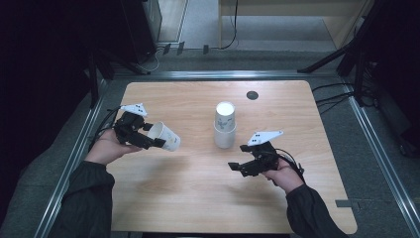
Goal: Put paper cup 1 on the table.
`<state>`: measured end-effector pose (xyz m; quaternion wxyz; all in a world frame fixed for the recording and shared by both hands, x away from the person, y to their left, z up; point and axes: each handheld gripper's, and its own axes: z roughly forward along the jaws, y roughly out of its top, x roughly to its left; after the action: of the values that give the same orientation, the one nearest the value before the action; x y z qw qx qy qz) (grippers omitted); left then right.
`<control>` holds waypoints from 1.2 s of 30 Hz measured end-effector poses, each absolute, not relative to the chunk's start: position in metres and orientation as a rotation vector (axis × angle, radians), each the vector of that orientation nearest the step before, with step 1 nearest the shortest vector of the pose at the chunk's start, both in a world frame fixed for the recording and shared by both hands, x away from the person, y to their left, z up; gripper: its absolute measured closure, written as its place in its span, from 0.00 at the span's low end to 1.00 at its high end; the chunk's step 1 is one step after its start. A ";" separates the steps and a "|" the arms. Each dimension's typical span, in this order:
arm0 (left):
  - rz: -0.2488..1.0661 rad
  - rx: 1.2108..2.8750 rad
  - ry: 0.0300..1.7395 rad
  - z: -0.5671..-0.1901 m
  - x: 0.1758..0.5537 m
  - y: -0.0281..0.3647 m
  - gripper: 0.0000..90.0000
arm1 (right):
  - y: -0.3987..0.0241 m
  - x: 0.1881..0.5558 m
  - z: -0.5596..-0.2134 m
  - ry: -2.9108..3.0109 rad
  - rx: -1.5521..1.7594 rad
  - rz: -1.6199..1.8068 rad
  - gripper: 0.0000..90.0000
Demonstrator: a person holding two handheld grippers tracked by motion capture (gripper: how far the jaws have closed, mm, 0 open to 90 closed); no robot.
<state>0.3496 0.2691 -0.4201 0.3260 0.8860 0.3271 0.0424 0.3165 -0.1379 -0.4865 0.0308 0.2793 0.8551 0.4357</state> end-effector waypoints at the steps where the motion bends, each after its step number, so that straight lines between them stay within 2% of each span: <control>1: 0.133 2.351 0.865 -0.420 0.351 0.269 0.26 | -0.138 0.316 -0.487 2.623 0.871 1.340 0.22; 7: 0.164 2.405 0.919 -0.425 0.365 0.276 0.26 | -0.140 0.313 -0.484 2.591 0.865 1.351 0.22; 16: 0.265 2.473 1.103 -0.433 0.385 0.286 0.26 | -0.145 0.316 -0.486 2.590 0.910 1.338 0.22; 36: 0.309 2.627 1.103 -0.463 0.393 0.272 0.25 | -0.150 0.319 -0.490 2.571 0.970 1.285 0.22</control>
<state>0.3935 0.2719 -0.4628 0.1374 0.9080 0.3812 0.1068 0.3186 -0.1496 -0.4899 0.0541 0.3192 0.8463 0.4230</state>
